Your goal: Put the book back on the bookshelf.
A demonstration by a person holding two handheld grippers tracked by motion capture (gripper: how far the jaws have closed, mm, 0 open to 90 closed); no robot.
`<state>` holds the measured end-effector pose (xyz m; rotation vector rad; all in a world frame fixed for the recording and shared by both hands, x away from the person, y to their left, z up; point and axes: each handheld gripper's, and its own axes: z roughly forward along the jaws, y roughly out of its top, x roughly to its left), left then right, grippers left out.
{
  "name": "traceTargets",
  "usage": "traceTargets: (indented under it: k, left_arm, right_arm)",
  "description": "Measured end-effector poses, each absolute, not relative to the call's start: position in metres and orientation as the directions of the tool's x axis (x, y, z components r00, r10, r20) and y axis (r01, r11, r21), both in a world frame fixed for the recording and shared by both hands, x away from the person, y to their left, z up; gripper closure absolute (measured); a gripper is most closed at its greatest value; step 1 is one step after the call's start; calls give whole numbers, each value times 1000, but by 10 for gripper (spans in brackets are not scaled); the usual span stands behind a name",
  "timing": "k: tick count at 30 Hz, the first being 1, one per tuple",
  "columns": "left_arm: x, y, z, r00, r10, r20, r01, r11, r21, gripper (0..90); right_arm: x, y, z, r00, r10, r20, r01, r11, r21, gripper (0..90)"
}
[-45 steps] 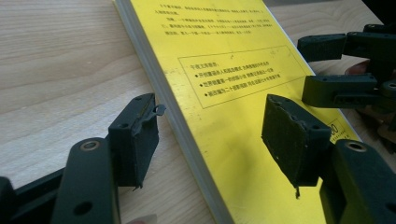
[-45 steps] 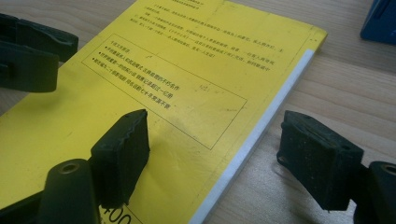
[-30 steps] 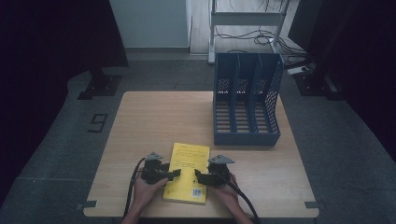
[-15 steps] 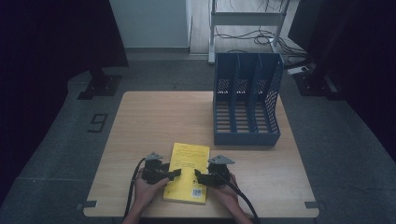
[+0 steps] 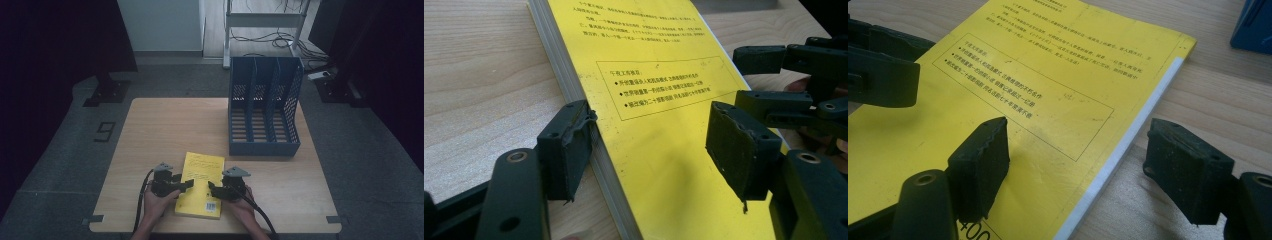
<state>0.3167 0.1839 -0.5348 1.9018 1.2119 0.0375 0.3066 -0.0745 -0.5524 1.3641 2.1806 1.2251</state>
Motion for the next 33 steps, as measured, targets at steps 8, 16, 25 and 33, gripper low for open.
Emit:
traceTargets:
  k: [8,16,25,33]
  left_arm:
    - [316,187,-531,519,736,-435,730,-118,673,352]
    - [314,192,-526,524,706,-476,722,-73,688,402]
    - [318,198,-530,502,672,-545,751,-25,660,401]
    - [320,200,-533,488,661,-570,768,-14,641,391]
  right_arm:
    - [306,-74,-553,-512,840,179,589,192,785,250]
    - [306,-75,-553,-514,839,178,587,193,786,250]
    - [306,-74,-553,-513,840,176,587,193,786,249]
    - [306,-74,-553,-513,840,177,587,193,786,250]
